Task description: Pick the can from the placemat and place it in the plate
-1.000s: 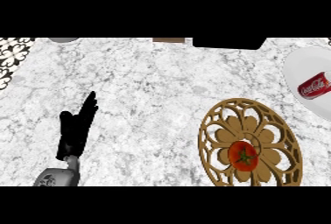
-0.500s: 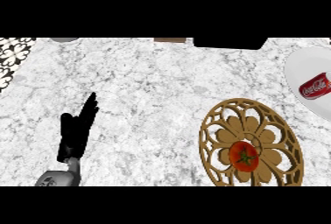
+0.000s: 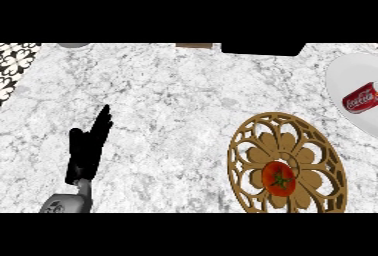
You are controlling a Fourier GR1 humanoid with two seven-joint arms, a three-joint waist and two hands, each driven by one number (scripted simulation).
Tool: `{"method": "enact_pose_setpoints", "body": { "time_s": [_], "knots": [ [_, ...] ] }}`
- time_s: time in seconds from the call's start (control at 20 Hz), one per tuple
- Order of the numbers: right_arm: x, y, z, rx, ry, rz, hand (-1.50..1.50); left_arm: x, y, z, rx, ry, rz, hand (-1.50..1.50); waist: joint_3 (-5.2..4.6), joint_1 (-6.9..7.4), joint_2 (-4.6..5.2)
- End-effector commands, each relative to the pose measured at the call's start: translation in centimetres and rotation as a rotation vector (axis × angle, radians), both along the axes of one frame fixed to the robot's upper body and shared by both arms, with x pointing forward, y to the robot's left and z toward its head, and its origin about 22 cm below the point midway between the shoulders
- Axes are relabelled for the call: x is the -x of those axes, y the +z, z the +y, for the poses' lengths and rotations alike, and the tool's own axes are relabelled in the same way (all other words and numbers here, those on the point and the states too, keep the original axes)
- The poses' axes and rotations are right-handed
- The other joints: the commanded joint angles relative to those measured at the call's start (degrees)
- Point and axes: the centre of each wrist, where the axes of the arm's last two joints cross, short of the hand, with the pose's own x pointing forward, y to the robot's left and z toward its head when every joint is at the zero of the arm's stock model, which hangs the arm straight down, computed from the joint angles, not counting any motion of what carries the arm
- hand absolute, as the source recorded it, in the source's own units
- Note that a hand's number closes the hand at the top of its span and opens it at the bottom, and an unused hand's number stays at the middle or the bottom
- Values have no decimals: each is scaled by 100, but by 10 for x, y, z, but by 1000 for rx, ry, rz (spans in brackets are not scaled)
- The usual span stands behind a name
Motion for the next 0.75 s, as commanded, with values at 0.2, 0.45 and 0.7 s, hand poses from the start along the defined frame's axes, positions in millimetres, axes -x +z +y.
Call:
{"method": "enact_pose_setpoints", "body": {
  "time_s": [0.2,0.45,0.7],
  "knots": [
    [15,-2,-10,-25,-45,-36,-150,2,-4,-8,3,-10,-13,0,7,7,11],
    [19,-3,-11,-17,-74,-46,-150,-2,2,-10,16,-5,-6,0,19,19,31],
    [18,3,-14,36,-108,-38,-150,-1,-3,-13,13,-8,-4,0,10,77,35]
  ]
}}
